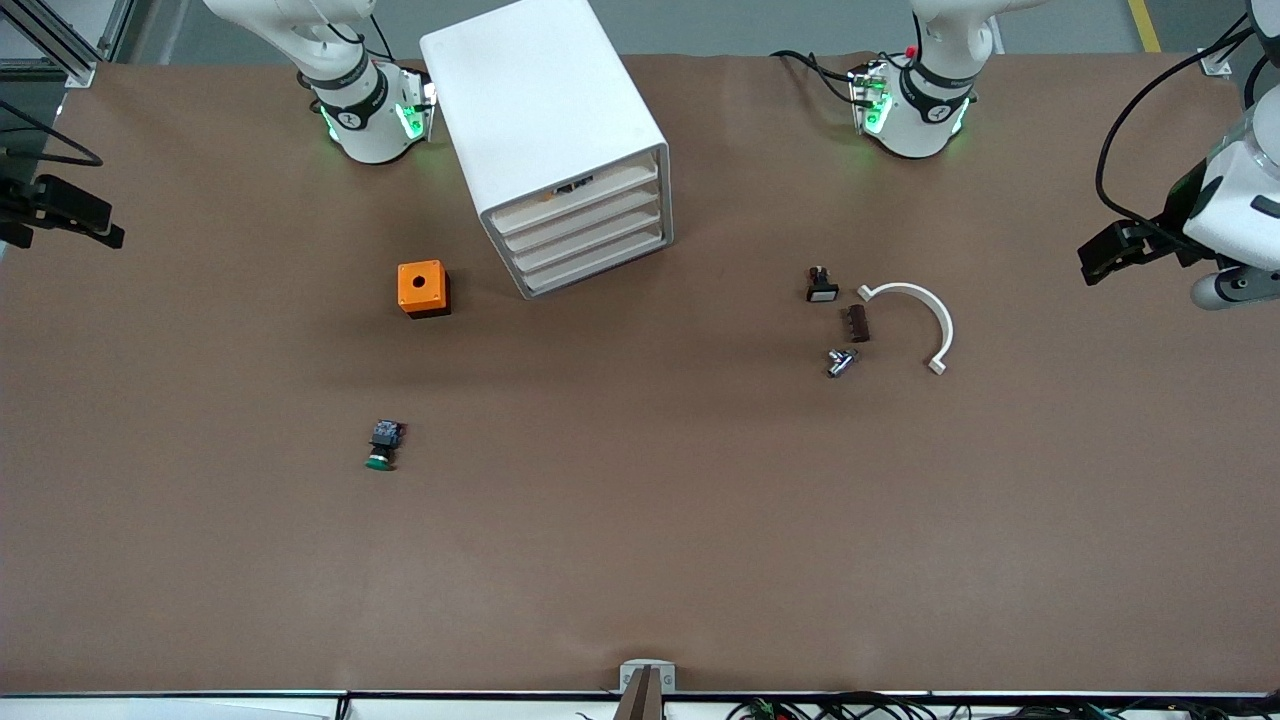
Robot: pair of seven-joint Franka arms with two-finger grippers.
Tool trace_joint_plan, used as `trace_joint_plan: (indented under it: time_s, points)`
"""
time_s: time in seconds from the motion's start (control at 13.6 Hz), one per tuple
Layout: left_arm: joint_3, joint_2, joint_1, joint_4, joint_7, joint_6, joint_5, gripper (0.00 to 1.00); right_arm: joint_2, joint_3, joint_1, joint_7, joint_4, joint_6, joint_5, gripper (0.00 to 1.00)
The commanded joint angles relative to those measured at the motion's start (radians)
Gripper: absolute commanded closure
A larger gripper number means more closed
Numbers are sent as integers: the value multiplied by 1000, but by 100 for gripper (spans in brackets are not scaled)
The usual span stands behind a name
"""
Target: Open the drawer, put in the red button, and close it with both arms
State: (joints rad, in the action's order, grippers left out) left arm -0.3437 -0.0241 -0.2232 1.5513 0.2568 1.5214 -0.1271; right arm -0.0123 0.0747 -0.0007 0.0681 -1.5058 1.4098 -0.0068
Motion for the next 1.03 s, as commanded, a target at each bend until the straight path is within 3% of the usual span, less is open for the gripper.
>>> trace_joint_plan:
  time_s: [0.0, 0.22, 0.44, 0.51, 0.95]
  points:
    - [-11, 26, -21, 19, -22, 5, 17, 0, -78, -13, -5, -17, -83, 37, -5, 0]
    - [-2, 59, 4, 35, -31, 11, 55, 0, -83, -13, -5, -8, -83, 55, -5, 0]
    - [170, 134, 207, 111, -48, 11, 66, 0, -83, -9, -5, -7, -83, 64, -4, 0]
    - [193, 145, 234, 121, -48, 10, 76, 0, -83, -9, -7, -5, -83, 66, -4, 0]
    - [219, 181, 245, 161, -146, 6, 95, 0, -83, -7, -9, -5, -83, 80, 1, 0]
